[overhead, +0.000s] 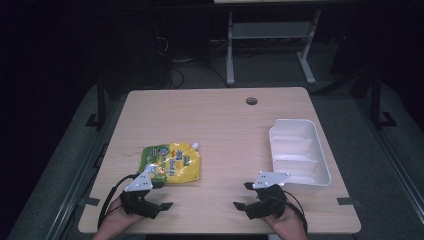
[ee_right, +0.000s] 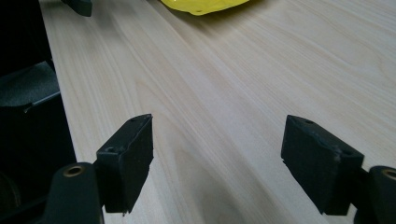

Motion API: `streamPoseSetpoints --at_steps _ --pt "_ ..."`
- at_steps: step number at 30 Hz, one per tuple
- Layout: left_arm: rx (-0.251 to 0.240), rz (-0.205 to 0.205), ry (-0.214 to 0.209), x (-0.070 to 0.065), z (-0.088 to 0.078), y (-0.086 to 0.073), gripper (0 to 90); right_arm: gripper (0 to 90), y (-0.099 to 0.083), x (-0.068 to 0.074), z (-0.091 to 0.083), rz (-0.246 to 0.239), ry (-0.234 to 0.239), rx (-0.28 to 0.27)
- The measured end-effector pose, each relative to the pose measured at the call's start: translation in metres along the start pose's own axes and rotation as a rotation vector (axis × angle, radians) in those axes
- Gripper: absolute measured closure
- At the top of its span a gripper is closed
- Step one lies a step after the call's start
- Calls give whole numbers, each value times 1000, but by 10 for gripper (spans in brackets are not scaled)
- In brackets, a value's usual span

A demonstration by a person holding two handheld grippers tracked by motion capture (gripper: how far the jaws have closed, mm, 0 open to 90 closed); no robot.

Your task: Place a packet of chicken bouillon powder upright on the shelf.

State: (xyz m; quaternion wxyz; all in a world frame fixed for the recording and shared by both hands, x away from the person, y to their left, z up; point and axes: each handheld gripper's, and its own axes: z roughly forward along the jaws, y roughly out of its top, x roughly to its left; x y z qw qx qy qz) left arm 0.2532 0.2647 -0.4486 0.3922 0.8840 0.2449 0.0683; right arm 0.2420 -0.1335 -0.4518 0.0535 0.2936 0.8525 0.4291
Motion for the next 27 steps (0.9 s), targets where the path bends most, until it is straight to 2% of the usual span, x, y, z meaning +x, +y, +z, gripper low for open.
streamPoseSetpoints --at_steps 4,6,10,11,17,19,22,25,27 --pt "1 -7 3 5 -3 0 266 248 1 -2 0 26 -1 -9" --pt "-13 -23 8 10 -6 -2 285 227 1 -3 0 46 3 -24" --pt "-25 -32 19 14 -9 -2 300 214 2 -4 1 58 3 -22" --pt "-29 -37 32 16 -10 -2 303 229 2 -4 2 69 18 -29" --pt "-39 -61 50 25 -12 -3 322 223 6 -5 4 84 30 -43" --pt "-41 -76 68 31 -13 -4 331 234 11 -3 8 96 55 -52" --pt "-44 -90 74 35 -14 -5 335 234 18 1 13 73 48 -45" --pt "-52 -113 81 40 -15 -4 334 234 24 2 18 72 43 -34" --pt "-66 -119 91 43 -16 -3 334 235 31 1 26 72 50 -6"
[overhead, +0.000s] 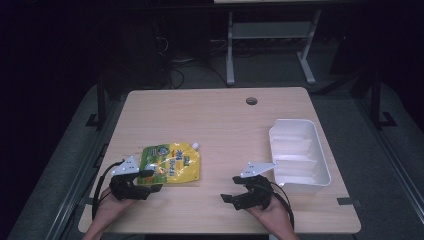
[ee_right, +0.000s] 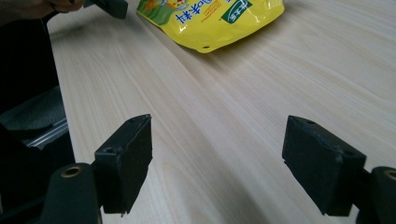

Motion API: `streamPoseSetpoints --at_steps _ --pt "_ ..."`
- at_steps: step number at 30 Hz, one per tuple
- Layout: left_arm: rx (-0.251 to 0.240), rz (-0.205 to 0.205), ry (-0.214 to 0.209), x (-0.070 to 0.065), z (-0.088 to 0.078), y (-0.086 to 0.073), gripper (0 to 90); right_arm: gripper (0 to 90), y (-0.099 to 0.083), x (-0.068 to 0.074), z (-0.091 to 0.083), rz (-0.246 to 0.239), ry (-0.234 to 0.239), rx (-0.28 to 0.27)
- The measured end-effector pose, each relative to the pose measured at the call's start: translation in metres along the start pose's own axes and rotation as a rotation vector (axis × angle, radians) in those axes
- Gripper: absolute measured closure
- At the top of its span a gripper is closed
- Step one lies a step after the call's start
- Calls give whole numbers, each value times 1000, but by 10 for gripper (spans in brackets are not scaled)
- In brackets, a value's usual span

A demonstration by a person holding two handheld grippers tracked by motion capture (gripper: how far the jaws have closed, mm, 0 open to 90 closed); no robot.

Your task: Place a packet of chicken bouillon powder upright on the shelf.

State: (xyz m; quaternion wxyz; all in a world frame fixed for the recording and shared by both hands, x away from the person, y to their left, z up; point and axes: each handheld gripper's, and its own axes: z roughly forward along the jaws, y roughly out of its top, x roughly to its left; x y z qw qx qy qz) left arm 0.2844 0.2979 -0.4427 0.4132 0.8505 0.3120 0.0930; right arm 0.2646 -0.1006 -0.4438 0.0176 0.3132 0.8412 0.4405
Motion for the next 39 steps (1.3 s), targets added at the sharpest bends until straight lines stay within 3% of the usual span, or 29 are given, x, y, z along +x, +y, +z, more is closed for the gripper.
streamPoseSetpoints --at_steps 7,13,18,24,28,32,39 --pt "-2 -35 37 11 -2 -3 365 230 29 -12 19 33 -4 12" --pt "-17 -61 78 19 -6 -5 386 236 57 -17 38 36 -5 33" --pt "-4 -86 136 25 -5 -6 444 238 77 -19 55 29 -11 54" --pt "1 -92 159 29 -4 -6 485 246 96 -25 71 29 -29 82" --pt "4 -110 146 31 -4 -7 526 246 102 -29 79 59 -4 76" --pt "16 -119 149 32 -3 -8 579 257 109 -34 90 104 -8 94" --pt "36 -110 166 32 -1 -10 601 280 104 -42 106 159 -31 131"
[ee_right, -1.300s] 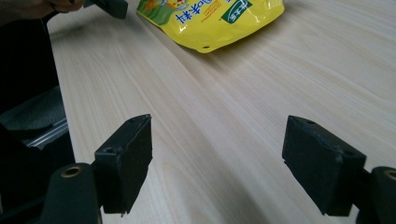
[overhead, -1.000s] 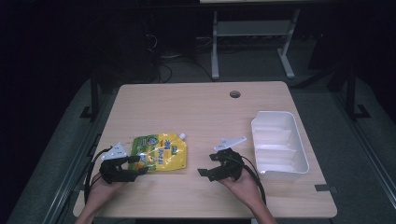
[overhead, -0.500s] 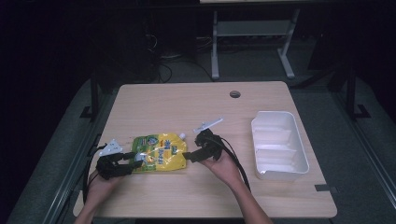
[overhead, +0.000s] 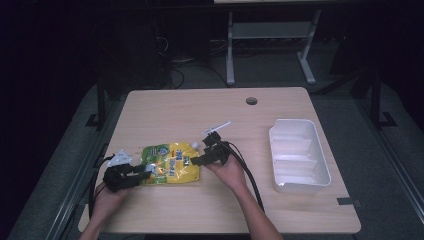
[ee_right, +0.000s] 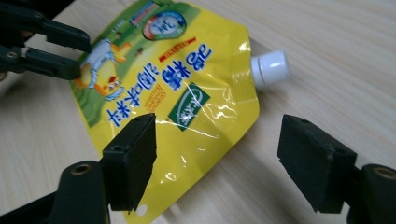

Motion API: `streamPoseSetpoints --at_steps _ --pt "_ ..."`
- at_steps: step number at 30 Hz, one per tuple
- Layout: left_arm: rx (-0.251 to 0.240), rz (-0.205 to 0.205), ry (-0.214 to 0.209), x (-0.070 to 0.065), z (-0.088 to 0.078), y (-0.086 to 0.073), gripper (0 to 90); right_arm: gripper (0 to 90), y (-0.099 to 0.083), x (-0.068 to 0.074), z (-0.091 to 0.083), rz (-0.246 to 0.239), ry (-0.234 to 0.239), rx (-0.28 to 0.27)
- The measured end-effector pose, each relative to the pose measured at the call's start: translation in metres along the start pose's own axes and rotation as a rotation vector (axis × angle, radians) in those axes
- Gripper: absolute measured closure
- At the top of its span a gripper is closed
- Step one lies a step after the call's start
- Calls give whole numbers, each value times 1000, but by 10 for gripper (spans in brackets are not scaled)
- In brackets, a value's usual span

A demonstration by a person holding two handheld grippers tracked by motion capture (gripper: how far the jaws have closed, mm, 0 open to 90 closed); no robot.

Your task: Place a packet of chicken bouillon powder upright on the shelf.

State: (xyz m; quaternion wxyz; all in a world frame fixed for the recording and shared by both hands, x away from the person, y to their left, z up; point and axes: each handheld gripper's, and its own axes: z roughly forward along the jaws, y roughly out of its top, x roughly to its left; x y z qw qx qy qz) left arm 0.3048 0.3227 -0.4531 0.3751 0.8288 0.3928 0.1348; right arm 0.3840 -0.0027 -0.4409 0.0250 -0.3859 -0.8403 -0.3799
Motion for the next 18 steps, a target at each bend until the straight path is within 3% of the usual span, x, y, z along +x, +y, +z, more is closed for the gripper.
streamPoseSetpoints --at_steps 4,9,18 --pt "7 19 15 -2 1 0 604 295 -3 -2 6 17 1 17" --pt "6 23 13 -2 1 -1 603 324 -14 -4 16 63 36 20" --pt "4 17 16 -2 2 -1 604 420 -18 0 23 72 100 -3"
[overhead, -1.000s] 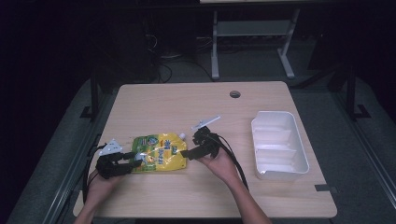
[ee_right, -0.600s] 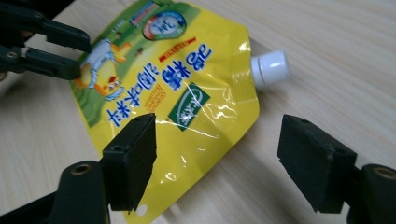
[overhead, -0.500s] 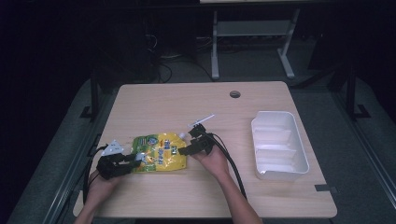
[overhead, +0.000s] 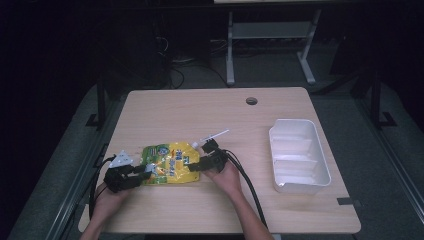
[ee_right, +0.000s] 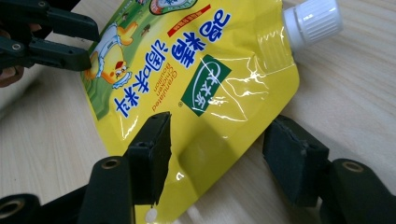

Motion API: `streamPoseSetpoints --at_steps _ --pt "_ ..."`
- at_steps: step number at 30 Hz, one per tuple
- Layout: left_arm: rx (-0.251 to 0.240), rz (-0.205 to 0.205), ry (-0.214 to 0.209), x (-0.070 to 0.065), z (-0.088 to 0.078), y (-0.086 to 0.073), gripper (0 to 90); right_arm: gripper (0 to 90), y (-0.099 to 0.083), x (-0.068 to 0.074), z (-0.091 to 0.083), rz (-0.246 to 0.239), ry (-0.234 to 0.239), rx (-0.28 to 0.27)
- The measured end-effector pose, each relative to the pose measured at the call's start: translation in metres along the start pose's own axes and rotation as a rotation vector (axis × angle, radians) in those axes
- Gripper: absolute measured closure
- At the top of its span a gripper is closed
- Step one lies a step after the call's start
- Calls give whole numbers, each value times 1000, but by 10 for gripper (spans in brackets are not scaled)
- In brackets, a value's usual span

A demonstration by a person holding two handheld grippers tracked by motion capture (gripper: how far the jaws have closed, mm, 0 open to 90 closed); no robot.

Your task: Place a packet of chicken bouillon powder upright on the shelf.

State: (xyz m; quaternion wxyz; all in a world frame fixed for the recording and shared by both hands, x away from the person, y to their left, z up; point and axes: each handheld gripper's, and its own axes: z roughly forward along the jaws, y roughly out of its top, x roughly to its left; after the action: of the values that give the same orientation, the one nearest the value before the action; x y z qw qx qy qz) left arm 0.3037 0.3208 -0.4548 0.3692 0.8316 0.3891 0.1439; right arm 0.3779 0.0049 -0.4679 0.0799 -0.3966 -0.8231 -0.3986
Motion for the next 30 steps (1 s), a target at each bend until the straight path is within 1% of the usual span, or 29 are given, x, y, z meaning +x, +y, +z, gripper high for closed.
streamPoseSetpoints --at_steps 1,3,7,8,10,11,15,16,17,18,20,22,23,24,26,27,28,29,30 --pt "0 0 0 0 0 0 604 420 0 0 0 0 0 0" --pt "0 -8 -2 0 0 0 604 455 -1 0 1 11 23 -4" --pt "-3 -24 -12 3 0 -1 605 524 -1 3 -2 26 42 -53" --pt "-3 -24 -12 3 0 -1 605 524 -1 3 -2 26 42 -53" --pt "-5 -38 -18 4 0 -1 605 575 -2 2 -5 47 59 -82" --pt "-5 -40 -19 4 0 -1 604 608 -3 1 -6 70 76 -102" --pt "-4 -31 -13 3 0 -1 604 676 -5 -1 -5 95 104 -131" --pt "-5 -33 -14 3 0 -1 604 709 -5 -1 -5 104 118 -140" --pt "-6 -34 -14 3 0 -1 603 728 -6 -1 -4 114 142 -152" --pt "-7 -35 -14 3 1 -1 603 731 -6 -1 -4 119 151 -158" --pt "-7 -34 -14 3 1 -1 603 741 -5 1 -2 120 150 -161" --pt "-8 -34 -13 3 1 -1 603 757 -5 1 0 131 161 -169" --pt "-8 -34 -13 3 1 -1 603 757 -5 1 0 131 161 -169" --pt "-7 -30 -8 3 1 -1 603 795 -4 3 1 117 147 -173" --pt "-8 -27 -7 3 1 -1 603 809 -3 4 1 114 143 -173" --pt "-11 -24 -6 2 0 -1 601 830 -3 5 0 98 139 -167" --pt "-11 -24 -6 2 0 -1 598 830 -3 5 0 98 139 -167" --pt "-12 -22 -12 2 -1 -1 595 843 -2 5 -1 82 145 -169" --pt "-14 -20 -8 2 -2 0 592 847 -2 5 -2 76 150 -172"
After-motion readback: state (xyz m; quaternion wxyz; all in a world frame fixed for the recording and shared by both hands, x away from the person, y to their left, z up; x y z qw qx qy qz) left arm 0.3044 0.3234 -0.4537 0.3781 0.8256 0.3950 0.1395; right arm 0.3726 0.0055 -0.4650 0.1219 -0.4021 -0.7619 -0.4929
